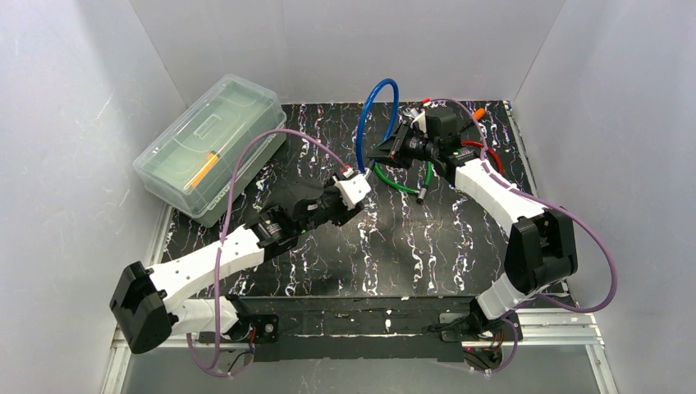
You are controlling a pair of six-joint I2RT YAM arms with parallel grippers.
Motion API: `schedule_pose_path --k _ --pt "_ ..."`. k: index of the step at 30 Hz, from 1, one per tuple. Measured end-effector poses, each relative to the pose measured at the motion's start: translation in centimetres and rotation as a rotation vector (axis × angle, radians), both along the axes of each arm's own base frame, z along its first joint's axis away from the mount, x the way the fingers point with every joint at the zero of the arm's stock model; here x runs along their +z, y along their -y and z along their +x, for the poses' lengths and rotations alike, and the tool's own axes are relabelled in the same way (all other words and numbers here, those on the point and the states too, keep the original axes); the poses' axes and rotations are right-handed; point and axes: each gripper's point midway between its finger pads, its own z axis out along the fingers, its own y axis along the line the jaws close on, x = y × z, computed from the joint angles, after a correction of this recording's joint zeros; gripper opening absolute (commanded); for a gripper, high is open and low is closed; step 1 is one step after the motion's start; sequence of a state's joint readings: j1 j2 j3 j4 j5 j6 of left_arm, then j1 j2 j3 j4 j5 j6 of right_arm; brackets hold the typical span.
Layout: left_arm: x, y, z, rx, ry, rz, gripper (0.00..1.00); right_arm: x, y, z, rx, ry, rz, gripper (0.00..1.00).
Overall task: Lock with the key
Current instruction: Lock the lock.
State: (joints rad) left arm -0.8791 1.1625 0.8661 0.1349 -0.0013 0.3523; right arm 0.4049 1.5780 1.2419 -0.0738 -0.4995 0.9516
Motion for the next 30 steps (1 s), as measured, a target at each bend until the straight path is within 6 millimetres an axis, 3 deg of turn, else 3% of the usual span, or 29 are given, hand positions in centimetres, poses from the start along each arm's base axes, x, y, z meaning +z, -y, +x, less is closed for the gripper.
schedule_pose_path --k 9,16,24,30 --pt "-1.5 0.4 1.5 0.083 -0.017 0.046 0.39 0.4 -0.1 0.1 -0.005 0.0 0.017 0.01" --pt "-1.7 0.4 2.3 0.133 -0.031 0.035 0.18 0.7 -0.2 0.2 -0.002 0.008 0.029 0.01" --pt "-0.9 0.5 2.6 0.168 -0.053 -0.009 0.0 1.1 -0.2 0.3 0.0 0.017 0.043 0.01" --pt "-0.8 0.6 2.6 0.187 -0.083 -0.035 0.0 1.1 -0.1 0.4 -0.003 0.017 0.045 0.01"
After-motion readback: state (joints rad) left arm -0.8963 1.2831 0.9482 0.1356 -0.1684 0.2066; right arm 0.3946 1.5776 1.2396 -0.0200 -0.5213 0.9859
